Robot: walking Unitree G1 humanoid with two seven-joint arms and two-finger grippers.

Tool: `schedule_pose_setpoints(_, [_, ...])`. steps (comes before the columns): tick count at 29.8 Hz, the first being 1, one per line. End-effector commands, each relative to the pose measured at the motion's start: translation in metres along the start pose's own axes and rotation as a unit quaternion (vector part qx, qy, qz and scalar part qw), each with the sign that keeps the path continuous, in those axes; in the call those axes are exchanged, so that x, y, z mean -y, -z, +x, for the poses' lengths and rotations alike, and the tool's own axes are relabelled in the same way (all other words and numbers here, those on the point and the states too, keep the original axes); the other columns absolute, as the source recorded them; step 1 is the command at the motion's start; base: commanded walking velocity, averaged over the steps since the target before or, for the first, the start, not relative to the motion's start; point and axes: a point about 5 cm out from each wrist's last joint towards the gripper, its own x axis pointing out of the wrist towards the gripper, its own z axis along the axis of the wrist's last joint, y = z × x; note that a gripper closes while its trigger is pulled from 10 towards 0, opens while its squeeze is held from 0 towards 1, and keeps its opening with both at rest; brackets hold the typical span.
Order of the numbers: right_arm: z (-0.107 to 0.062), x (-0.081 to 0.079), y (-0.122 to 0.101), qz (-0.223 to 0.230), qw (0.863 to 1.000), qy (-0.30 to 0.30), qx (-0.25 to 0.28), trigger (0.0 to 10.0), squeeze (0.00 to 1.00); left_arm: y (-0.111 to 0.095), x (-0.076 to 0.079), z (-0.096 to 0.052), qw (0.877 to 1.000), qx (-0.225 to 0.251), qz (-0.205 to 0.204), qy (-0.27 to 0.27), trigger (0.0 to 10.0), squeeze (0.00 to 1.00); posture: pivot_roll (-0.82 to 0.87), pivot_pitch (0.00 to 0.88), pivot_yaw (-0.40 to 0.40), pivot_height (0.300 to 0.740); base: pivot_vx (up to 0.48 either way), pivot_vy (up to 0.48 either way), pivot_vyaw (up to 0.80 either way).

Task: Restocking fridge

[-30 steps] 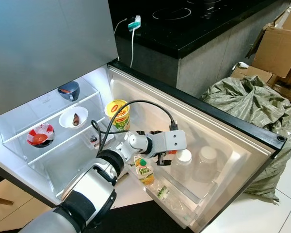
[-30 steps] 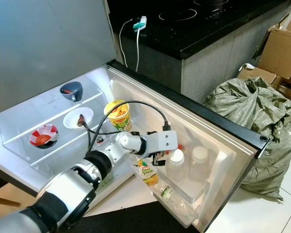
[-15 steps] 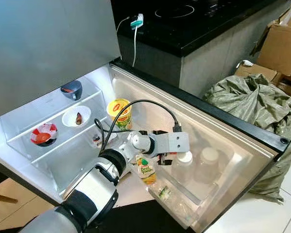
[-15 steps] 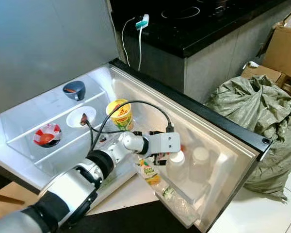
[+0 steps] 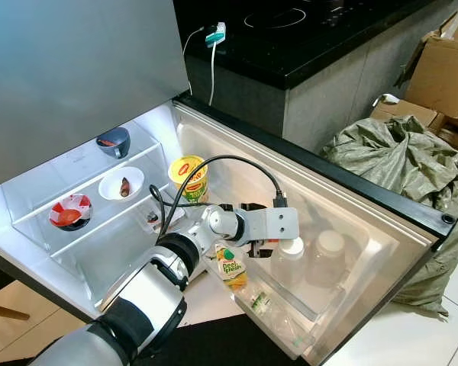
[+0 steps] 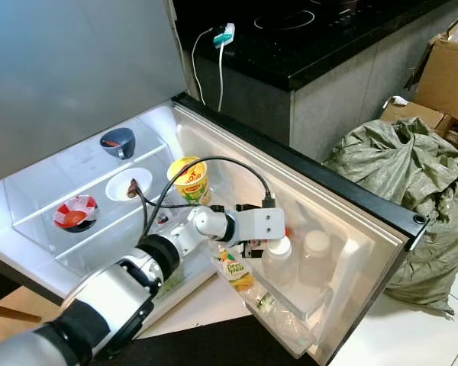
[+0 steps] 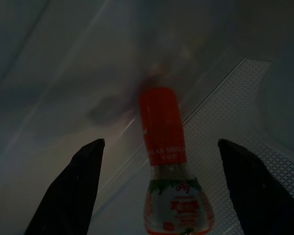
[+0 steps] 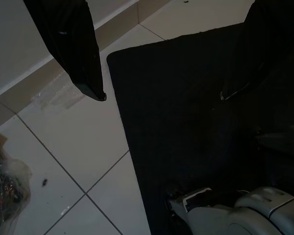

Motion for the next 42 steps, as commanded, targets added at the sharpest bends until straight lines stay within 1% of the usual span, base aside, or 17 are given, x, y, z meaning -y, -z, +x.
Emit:
schedule_pose_setpoints(1, [-0.001, -0.004, 0.007, 0.012, 1.000, -0.003, -0.006, 10.0, 0.00, 0.015, 0.018, 0.006, 0.998, -0.043, -0.018, 0.038, 1.6, 0.00, -0.28, 0.171, 0.149, 0.740, 0.000, 0.000, 0.00])
schedule_pose_setpoints(2, [-0.001, -0.004, 0.007, 0.012, 1.000, -0.003, -0.005, 10.0, 0.00, 0.016, 0.018, 0.006, 0.998, -0.043, -0.021, 0.037, 1.6, 0.00, -0.28, 0.171, 0.149, 0.740, 0.000, 0.000, 0.00])
schedule_pose_setpoints(3, [-0.001, -0.004, 0.006, 0.012, 1.000, -0.002, -0.004, 10.0, 0.00, 0.016, 0.019, 0.006, 0.998, -0.044, -0.023, 0.038, 0.0, 0.00, -0.28, 0.170, 0.148, 0.740, 0.000, 0.000, 0.00])
schedule_pose_setpoints(7, [0.000, -0.003, 0.004, 0.012, 1.000, -0.002, 0.000, 10.0, 0.00, 0.020, 0.023, 0.006, 0.997, -0.049, -0.029, 0.045, 0.0, 0.00, -0.28, 0.171, 0.147, 0.740, 0.000, 0.000, 0.00])
schedule_pose_setpoints(8, [0.000, -0.003, 0.003, 0.011, 1.000, -0.002, 0.001, 10.0, 0.00, 0.021, 0.025, 0.006, 0.997, -0.053, -0.029, 0.051, 2.7, 0.00, -0.28, 0.171, 0.147, 0.740, 0.000, 0.000, 0.00])
schedule_pose_setpoints(9, [0.000, -0.003, 0.003, 0.011, 1.000, -0.002, 0.001, 10.0, 0.00, 0.021, 0.025, 0.006, 0.997, -0.053, -0.029, 0.051, 2.7, 0.00, -0.28, 0.171, 0.147, 0.740, 0.000, 0.000, 0.00])
schedule_pose_setpoints(10, [0.000, -0.003, 0.003, 0.011, 1.000, -0.002, 0.001, 10.0, 0.00, 0.022, 0.026, 0.006, 0.996, -0.056, -0.030, 0.055, 10.0, 0.00, -0.28, 0.171, 0.147, 0.740, 0.000, 0.000, 0.00])
schedule_pose_setpoints(18, [0.000, -0.003, 0.002, 0.010, 1.000, -0.002, 0.002, 10.0, 0.00, 0.029, 0.033, 0.008, 0.994, -0.076, -0.048, 0.067, 10.0, 0.00, -0.28, 0.172, 0.147, 0.740, 0.000, 0.000, 0.00])
schedule_pose_setpoints(20, [0.000, -0.003, 0.002, 0.011, 1.000, -0.002, 0.003, 10.0, 0.00, 0.030, 0.037, 0.009, 0.992, -0.076, -0.060, 0.078, 10.0, 0.00, -0.28, 0.172, 0.147, 0.740, 0.000, 0.000, 0.00])
schedule_pose_setpoints(23, [0.000, -0.003, 0.001, 0.011, 1.000, -0.002, 0.004, 10.0, 0.00, 0.030, 0.039, 0.010, 0.992, -0.075, -0.065, 0.082, 10.0, 0.00, -0.28, 0.171, 0.148, 0.740, 0.000, 0.000, 0.00])
schedule_pose_setpoints(26, [0.000, -0.004, 0.000, 0.012, 1.000, -0.002, 0.006, 10.0, 0.00, 0.030, 0.044, 0.012, 0.990, -0.073, -0.078, 0.096, 10.0, 0.00, -0.28, 0.171, 0.150, 0.740, 0.000, 0.000, 0.00])
schedule_pose_setpoints(35, [0.000, -0.004, 0.000, 0.011, 1.000, -0.002, 0.007, 10.0, 0.00, 0.032, 0.048, 0.012, 0.988, -0.082, -0.080, 0.104, 10.0, 0.00, -0.28, 0.170, 0.150, 0.740, 0.000, 0.000, 0.00])
schedule_pose_setpoints(36, [0.000, -0.003, -0.003, 0.010, 1.000, -0.001, 0.011, 10.0, 0.00, 0.034, 0.050, 0.012, 0.987, -0.088, -0.081, 0.107, 7.8, 0.00, -0.29, 0.167, 0.151, 0.740, 0.000, 0.000, 0.00])
schedule_pose_setpoints(38, [0.000, -0.002, -0.004, 0.010, 1.000, -0.001, 0.013, 10.0, 0.00, 0.035, 0.051, 0.012, 0.987, -0.090, -0.083, 0.108, 7.8, 0.00, -0.29, 0.167, 0.151, 0.740, 0.000, 0.000, 0.00])
schedule_pose_setpoints(39, [0.000, -0.002, -0.004, 0.010, 1.000, -0.001, 0.014, 10.0, 0.00, 0.036, 0.052, 0.012, 0.986, -0.092, -0.085, 0.110, 3.5, 0.00, -0.29, 0.167, 0.151, 0.740, 0.000, 0.000, 0.00])
schedule_pose_setpoints(40, [0.000, -0.002, -0.005, 0.010, 1.000, -0.001, 0.015, 10.0, 0.00, 0.037, 0.053, 0.012, 0.986, -0.094, -0.086, 0.111, 0.2, 0.00, -0.29, 0.167, 0.151, 0.740, 0.000, 0.000, 0.00])
schedule_pose_setpoints(42, [0.000, -0.002, -0.005, 0.010, 1.000, -0.001, 0.015, 10.0, 0.00, 0.037, 0.053, 0.012, 0.986, -0.094, -0.086, 0.111, 0.2, 0.00, -0.29, 0.167, 0.151, 0.740, 0.000, 0.000, 0.00])
